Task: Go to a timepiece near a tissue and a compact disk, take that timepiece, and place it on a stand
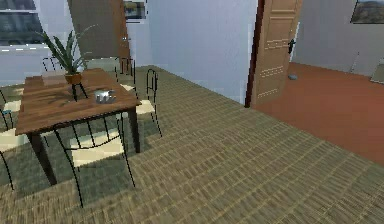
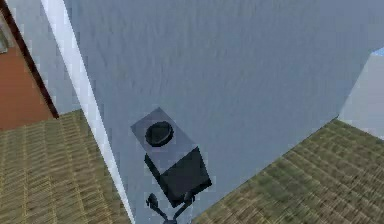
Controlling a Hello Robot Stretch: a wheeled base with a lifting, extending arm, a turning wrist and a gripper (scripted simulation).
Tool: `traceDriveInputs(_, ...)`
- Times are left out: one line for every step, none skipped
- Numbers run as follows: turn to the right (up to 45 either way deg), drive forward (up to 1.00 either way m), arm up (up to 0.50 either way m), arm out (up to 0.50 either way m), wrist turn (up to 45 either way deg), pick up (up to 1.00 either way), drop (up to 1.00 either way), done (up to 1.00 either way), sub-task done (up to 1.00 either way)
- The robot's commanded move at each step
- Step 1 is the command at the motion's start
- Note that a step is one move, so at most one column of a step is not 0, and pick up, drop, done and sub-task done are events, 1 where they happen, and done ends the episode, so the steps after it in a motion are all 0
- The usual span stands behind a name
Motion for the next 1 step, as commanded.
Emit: traceDriveInputs(0.0,0.60,0.00,0.00,0.0,0.00,0.00,0.00,0.00)
